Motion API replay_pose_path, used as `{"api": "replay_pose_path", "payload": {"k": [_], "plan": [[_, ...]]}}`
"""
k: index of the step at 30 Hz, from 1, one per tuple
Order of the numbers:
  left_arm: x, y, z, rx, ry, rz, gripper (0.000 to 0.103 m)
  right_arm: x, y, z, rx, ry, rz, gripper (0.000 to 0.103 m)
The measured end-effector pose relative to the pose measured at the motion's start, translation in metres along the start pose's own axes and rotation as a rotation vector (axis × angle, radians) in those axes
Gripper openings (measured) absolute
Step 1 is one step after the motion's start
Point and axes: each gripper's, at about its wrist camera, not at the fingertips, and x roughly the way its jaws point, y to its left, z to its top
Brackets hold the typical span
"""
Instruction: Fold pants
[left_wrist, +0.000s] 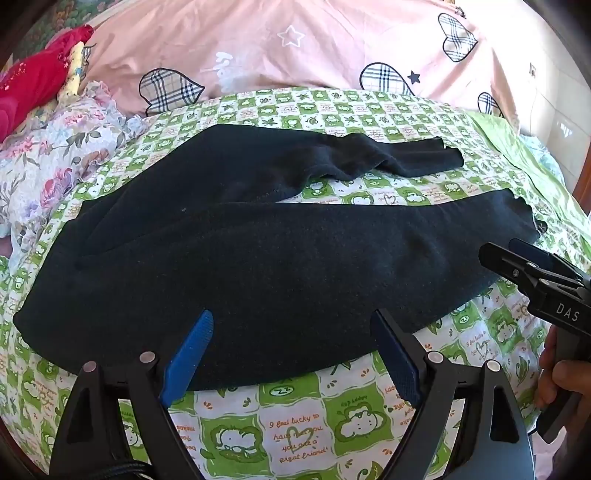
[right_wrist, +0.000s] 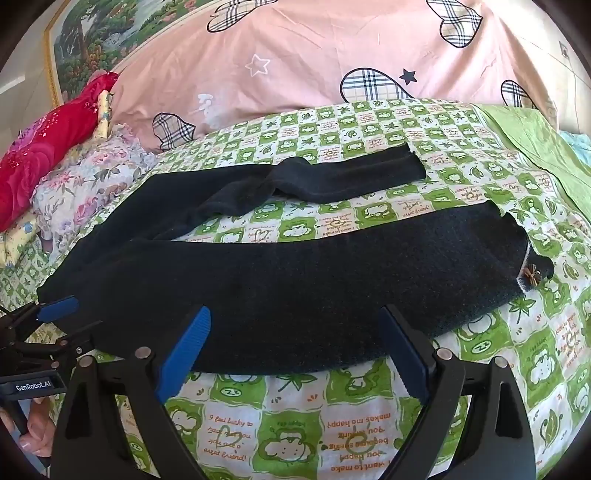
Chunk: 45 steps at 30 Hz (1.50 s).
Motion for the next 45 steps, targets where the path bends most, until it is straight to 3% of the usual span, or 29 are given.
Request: {"api": "replay_pose_path", "payload": {"k": [45], "plan": [[0.0038,-0.0028,0.0092,0.0,0.008,-0.051,0.088,-0.001,0.0061,0.0031,-0.009,-0.019,0.016,0.092]]}}
